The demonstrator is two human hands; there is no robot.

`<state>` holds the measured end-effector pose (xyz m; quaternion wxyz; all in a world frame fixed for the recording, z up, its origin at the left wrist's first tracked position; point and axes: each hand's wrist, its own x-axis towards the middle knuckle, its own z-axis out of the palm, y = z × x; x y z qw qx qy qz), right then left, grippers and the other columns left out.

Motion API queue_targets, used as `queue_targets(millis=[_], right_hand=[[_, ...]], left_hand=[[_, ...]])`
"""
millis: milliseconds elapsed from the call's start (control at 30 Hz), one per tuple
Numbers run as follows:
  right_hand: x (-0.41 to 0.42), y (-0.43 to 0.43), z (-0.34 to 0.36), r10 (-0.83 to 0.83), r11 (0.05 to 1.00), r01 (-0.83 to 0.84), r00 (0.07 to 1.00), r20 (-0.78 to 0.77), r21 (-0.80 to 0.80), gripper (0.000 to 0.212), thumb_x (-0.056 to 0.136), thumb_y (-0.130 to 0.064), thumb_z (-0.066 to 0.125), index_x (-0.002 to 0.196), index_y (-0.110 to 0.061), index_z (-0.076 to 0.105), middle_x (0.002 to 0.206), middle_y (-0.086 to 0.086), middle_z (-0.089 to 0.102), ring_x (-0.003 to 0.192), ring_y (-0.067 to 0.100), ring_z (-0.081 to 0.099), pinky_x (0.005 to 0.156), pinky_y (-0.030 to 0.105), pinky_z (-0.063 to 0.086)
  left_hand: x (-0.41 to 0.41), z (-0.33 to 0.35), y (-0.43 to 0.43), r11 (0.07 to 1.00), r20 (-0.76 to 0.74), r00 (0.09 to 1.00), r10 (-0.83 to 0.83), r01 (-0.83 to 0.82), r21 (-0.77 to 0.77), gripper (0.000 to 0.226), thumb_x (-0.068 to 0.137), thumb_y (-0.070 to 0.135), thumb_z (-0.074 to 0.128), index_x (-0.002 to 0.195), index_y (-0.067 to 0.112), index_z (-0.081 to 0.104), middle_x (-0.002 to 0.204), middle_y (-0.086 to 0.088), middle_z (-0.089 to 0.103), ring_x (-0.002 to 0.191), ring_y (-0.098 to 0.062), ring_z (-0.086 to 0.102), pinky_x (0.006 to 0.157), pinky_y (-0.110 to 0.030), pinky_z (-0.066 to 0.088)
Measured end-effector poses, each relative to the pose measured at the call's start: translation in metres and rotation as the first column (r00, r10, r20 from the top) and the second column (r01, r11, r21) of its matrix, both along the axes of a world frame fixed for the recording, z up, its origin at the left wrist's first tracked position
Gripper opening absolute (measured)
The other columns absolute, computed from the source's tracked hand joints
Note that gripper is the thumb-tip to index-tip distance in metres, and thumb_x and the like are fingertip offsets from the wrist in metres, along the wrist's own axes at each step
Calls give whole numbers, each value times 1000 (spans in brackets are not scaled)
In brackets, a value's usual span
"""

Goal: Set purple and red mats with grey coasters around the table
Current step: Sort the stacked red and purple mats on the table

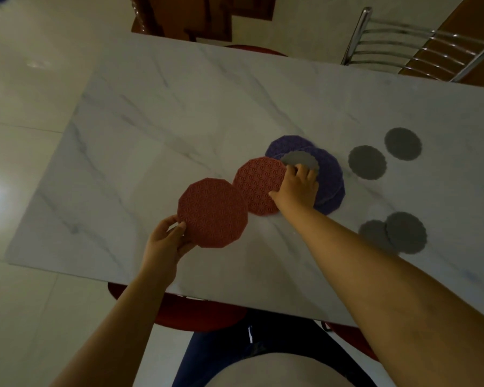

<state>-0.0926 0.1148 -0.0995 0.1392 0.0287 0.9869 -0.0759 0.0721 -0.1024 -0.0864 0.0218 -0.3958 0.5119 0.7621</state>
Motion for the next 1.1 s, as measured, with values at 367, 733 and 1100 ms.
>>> queue_targets(millis=[367, 733, 1100], right_hand=[[11, 42, 42, -211, 716, 179, 977, 34, -675, 25, 89, -12, 57, 114, -12, 52, 112, 4, 62, 90, 14, 55, 76, 29, 44], [39, 87, 81, -200, 119, 401, 906, 373, -908, 22, 85, -5, 61, 100, -22, 62, 97, 1, 70, 84, 15, 70, 65, 30, 57], [73, 92, 53, -311, 303, 396, 901, 302, -867, 32, 86, -12, 63, 117, -13, 59, 112, 6, 66, 101, 18, 63, 90, 34, 52]], left_hand=[[0, 5, 0, 998, -32, 998, -46, 47, 29, 14, 97, 6, 48, 103, 12, 59, 85, -7, 67, 72, -15, 70, 63, -26, 59], [-21, 10, 39, 977, -90, 982, -163, 174, 127, 13, 96, 3, 47, 101, 11, 57, 74, -2, 73, 67, -15, 71, 60, -28, 58], [-33, 20, 78, 892, -236, 933, -271, 335, 302, 16, 95, 3, 45, 98, 13, 58, 76, -3, 71, 70, -16, 69, 70, -33, 59]])
